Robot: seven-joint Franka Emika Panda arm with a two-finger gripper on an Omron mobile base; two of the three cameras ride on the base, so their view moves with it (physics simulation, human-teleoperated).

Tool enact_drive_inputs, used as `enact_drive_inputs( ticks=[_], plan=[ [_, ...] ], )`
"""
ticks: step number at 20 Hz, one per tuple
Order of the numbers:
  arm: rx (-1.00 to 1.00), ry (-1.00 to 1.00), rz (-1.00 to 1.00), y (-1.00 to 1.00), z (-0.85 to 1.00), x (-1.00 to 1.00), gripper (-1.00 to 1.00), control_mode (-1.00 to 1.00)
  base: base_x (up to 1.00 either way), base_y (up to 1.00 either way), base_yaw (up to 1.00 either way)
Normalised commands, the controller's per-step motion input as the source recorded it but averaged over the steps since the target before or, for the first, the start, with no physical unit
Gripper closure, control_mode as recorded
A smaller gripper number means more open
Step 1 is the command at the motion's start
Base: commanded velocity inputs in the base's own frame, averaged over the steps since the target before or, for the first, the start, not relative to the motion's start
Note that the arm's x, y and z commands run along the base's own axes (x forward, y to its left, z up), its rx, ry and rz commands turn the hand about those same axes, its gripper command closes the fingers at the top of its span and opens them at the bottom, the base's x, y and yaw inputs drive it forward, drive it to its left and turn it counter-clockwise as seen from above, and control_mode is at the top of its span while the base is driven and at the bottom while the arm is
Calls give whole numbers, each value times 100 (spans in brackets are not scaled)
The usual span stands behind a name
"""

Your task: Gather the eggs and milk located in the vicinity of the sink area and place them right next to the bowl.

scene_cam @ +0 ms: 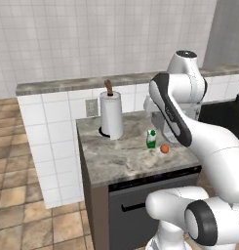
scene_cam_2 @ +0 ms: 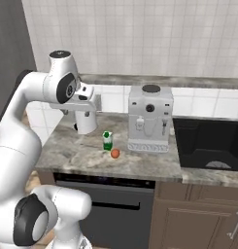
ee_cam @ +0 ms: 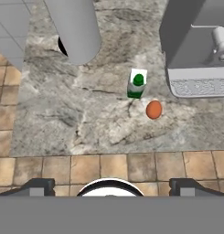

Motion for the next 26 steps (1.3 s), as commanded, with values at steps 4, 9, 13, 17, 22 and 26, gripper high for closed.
enact_drive_inputs(
  ticks=[4,9,13,17,22,26],
  plan=[
    [0,0,0,0,0,0,-100,100,31,-8,0],
    [0,0,0,0,0,0,-100,100,44,0,-1],
    [0,0,0,0,0,0,-100,100,48,0,0],
    [0,0,0,0,0,0,-100,100,38,0,-1],
    [0,0,-5,-6,-8,10,-100,-100,3,0,-1],
    [0,3,-15,-17,-18,10,-100,-100,0,0,0]
  ],
)
